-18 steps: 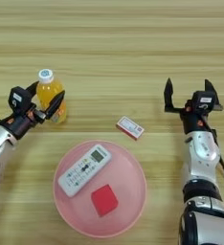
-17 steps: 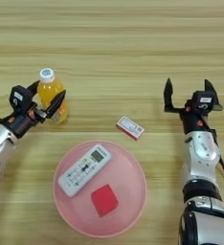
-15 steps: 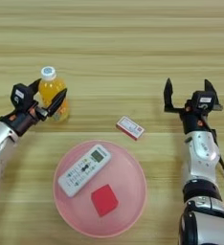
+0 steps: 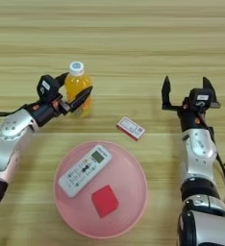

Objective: Move the objects on the table

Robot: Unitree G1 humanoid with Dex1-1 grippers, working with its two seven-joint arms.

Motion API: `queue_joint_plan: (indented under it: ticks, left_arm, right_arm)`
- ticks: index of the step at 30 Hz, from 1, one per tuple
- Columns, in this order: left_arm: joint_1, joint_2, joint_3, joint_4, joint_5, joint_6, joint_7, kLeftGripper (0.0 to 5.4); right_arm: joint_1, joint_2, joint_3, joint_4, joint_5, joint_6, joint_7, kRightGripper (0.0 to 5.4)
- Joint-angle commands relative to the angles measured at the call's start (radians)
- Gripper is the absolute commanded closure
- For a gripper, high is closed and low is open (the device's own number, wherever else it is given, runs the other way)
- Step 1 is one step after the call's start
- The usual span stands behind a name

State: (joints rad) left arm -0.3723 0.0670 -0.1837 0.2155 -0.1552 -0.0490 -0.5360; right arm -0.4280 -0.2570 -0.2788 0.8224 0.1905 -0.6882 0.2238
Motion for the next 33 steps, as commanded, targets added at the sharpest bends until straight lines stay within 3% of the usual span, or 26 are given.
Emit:
queue_joint_plan:
  ticks: [1, 9, 13, 16, 19, 24, 33]
  left_arm:
    - [-0.040, -0.014, -0.017, 0.009, 0.009, -0.002, -0.018, 1.91]
    - [-0.034, -0.021, -0.026, 0.006, 0.005, 0.002, -0.027, 1.91]
    - [-0.028, -0.022, -0.036, -0.003, 0.005, 0.007, -0.033, 1.91]
    - [-0.024, -0.022, -0.043, -0.007, 0.008, 0.007, -0.036, 1.91]
    - [-0.025, -0.020, -0.045, -0.013, 0.007, 0.009, -0.038, 1.91]
    - [-0.016, -0.019, -0.053, -0.040, 0.005, 0.014, -0.043, 1.91]
    - [0.023, -0.002, -0.069, -0.154, -0.004, 0.053, -0.047, 1.91]
  right_arm:
    - [-0.025, 0.011, 0.007, -0.015, -0.006, 0.009, -0.014, 0.00]
    - [-0.020, 0.011, 0.027, -0.032, -0.010, 0.000, 0.002, 0.00]
    - [-0.012, 0.013, 0.038, -0.049, 0.007, 0.003, 0.044, 0.00]
    - [0.002, 0.003, 0.062, -0.116, 0.045, 0.027, 0.140, 0.00]
    - [0.013, -0.021, 0.077, -0.238, 0.122, 0.110, 0.254, 0.00]
    - [0.056, -0.112, 0.118, -0.494, 0.255, 0.339, 0.470, 0.00]
    - [0.152, -0.309, 0.220, -0.691, 0.258, 0.586, 0.772, 0.00]
